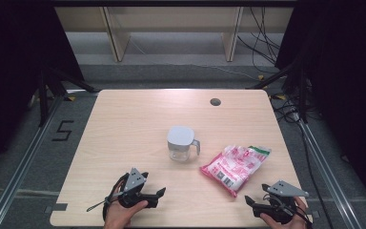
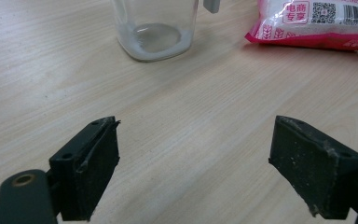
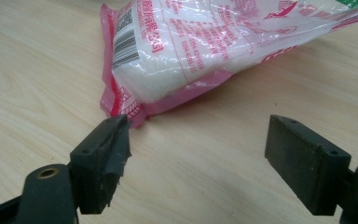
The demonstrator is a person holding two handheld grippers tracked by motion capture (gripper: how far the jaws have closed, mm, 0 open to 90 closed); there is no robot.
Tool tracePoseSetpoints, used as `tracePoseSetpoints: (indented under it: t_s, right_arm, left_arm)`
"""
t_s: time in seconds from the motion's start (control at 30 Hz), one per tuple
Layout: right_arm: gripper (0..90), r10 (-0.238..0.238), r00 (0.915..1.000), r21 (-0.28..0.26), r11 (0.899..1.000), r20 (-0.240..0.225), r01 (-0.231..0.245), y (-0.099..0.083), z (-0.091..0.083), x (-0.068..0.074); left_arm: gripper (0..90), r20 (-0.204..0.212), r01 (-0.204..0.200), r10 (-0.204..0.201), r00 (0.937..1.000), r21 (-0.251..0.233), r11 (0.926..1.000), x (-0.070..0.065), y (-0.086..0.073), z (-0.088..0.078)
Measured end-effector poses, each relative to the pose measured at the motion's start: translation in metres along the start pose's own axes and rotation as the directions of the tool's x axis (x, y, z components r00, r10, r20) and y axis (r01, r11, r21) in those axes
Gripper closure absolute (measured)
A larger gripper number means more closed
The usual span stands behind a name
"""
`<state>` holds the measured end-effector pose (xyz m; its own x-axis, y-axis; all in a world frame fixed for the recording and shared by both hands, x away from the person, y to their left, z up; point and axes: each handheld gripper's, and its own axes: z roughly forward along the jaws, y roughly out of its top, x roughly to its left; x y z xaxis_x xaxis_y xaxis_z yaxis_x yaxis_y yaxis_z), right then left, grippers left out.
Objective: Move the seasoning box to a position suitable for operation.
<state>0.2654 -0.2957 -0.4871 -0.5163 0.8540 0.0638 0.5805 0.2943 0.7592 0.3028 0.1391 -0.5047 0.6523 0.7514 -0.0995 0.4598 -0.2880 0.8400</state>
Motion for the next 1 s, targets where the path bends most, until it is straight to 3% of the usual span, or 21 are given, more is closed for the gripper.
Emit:
tracePoseSetpoints:
  t_s: [0.17, 0.2, 0.27, 0.33, 0.47, 0.53, 0.63, 0.67, 0.73, 0.77, 0.8, 0.83, 0.87, 0.9, 0.97, 1.0]
  right_arm:
    - [23.6, -0.008, 0.9999, -0.003, 1.0, -0.009, 0.008, 0.0, 0.0, -0.001]
    - [23.7, -0.008, 0.9999, -0.004, 1.0, -0.009, 0.008, 0.001, 0.0, 0.0]
    - [24.1, -0.015, 0.9998, -0.003, 1.0, -0.012, 0.015, 0.001, 0.0, 0.0]
    - [24.4, -0.019, 0.9997, -0.004, 1.0, -0.013, 0.019, 0.001, 0.0, 0.001]
    - [24.4, -0.016, 0.9998, -0.003, 1.0, -0.014, 0.015, 0.0, 0.0, 0.0]
    - [24.3, -0.01, 0.9999, -0.007, 1.0, -0.005, 0.01, 0.0, -0.001, 0.0]
    - [24.2, -0.01, 0.9999, -0.002, 1.0, -0.009, 0.01, 0.0, 0.001, 0.0]
    - [24.1, 0.021, 0.9998, 0.021, 1.0, -0.007, -0.021, -0.001, 0.0, 0.003]
    - [24.1, 0.024, 0.9997, 0.023, 0.999, -0.008, -0.024, -0.001, 0.0, 0.003]
    - [24.2, -0.018, 0.9998, 0.009, 1.0, -0.012, 0.018, 0.0, 0.001, 0.0]
    - [24.2, -0.011, 0.9998, 0.008, 1.0, -0.014, 0.011, 0.0, 0.0, 0.0]
    - [24.1, -0.013, 0.9998, 0.002, 1.0, -0.017, 0.013, 0.0, 0.001, 0.0]
    - [24.1, 0.023, 0.9997, 0.011, 1.0, -0.012, -0.022, -0.001, 0.001, 0.003]
    - [24.1, 0.023, 0.9997, 0.011, 1.0, -0.012, -0.022, -0.001, 0.001, 0.003]
    - [24.2, -0.021, 0.9994, 0.007, 1.0, -0.026, 0.021, -0.001, 0.003, -0.001]
    - [24.3, -0.006, 0.9998, 0.011, 1.0, -0.021, 0.007, -0.001, 0.003, 0.001]
  left_arm:
    - [15.0, 0.003, 0.003, -0.003, 1.0, -0.002, 1.0, -0.002, 0.0, 0.0]
    - [15.3, -0.003, -0.029, 0.029, 0.9996, 0.011, 0.9995, -0.001, 0.001, -0.001]
    - [15.5, -0.002, -0.022, 0.022, 0.9998, 0.012, 0.9997, -0.001, 0.001, -0.001]
    - [16.0, 0.013, -0.004, 0.005, 0.9999, -0.015, 0.9999, -0.004, 0.001, 0.002]
    - [19.5, 0.041, -0.004, 0.004, 0.9991, -0.013, 0.9999, -0.011, 0.002, 0.006]
    - [21.2, 0.054, -0.037, 0.037, 0.9978, -0.008, 0.9993, -0.012, 0.004, 0.008]
    - [23.2, 0.051, -0.033, 0.034, 0.9981, -0.012, 0.9994, -0.013, 0.006, 0.008]
    - [26.0, 0.052, -0.039, 0.04, 0.9978, -0.015, 0.9991, -0.014, 0.008, 0.008]
    - [32.7, 0.075, -0.044, 0.046, 0.9961, -0.032, 0.9985, -0.017, 0.011, 0.011]
    - [32.7, 0.079, -0.058, 0.061, 0.995, -0.037, 0.9976, -0.019, 0.012, 0.013]
    - [41.5, 0.074, -0.115, 0.117, 0.9904, -0.033, 0.9929, -0.02, 0.015, 0.016]
    - [44.8, 0.078, -0.114, 0.116, 0.9902, -0.034, 0.993, -0.023, 0.016, 0.019]
    - [46.9, 0.09, -0.145, 0.147, 0.985, -0.034, 0.9889, -0.022, 0.017, 0.022]
    - [53.7, 0.09, -0.145, 0.147, 0.985, -0.034, 0.9889, -0.022, 0.017, 0.022]
    - [57.2, 0.095, -0.16, 0.164, 0.9819, -0.051, 0.9859, -0.024, 0.018, 0.03]
    - [61.4, 0.086, -0.186, 0.189, 0.9782, -0.041, 0.9816, -0.023, 0.019, 0.033]
